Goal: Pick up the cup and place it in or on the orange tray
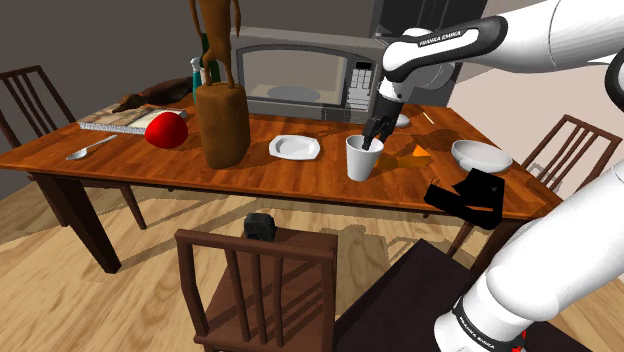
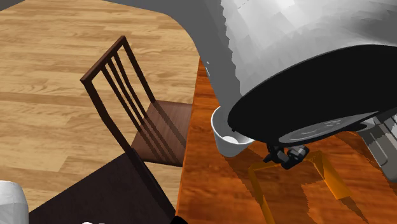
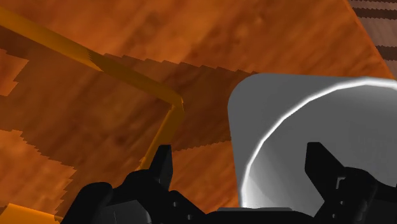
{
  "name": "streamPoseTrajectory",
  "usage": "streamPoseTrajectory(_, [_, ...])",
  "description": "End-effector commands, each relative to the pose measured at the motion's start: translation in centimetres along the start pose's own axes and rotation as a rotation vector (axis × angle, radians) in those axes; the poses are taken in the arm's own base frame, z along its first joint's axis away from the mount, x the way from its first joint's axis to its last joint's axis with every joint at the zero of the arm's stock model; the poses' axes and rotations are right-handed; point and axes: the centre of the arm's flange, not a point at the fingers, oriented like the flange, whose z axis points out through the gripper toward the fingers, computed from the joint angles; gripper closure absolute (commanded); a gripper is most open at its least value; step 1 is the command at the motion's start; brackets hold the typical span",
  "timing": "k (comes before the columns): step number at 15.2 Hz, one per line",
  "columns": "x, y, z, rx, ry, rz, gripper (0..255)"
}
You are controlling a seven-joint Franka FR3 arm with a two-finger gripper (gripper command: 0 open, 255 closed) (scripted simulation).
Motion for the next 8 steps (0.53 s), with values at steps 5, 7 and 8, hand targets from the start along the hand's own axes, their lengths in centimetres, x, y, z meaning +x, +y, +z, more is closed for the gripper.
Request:
streamPoseTrajectory(5, [0.02, 0.00, 0.04, 0.000, 0.000, 0.000, 255])
streamPoseTrajectory(7, [0.02, 0.00, 0.04, 0.000, 0.000, 0.000, 255])
streamPoseTrajectory(8, [0.02, 0.00, 0.04, 0.000, 0.000, 0.000, 255])
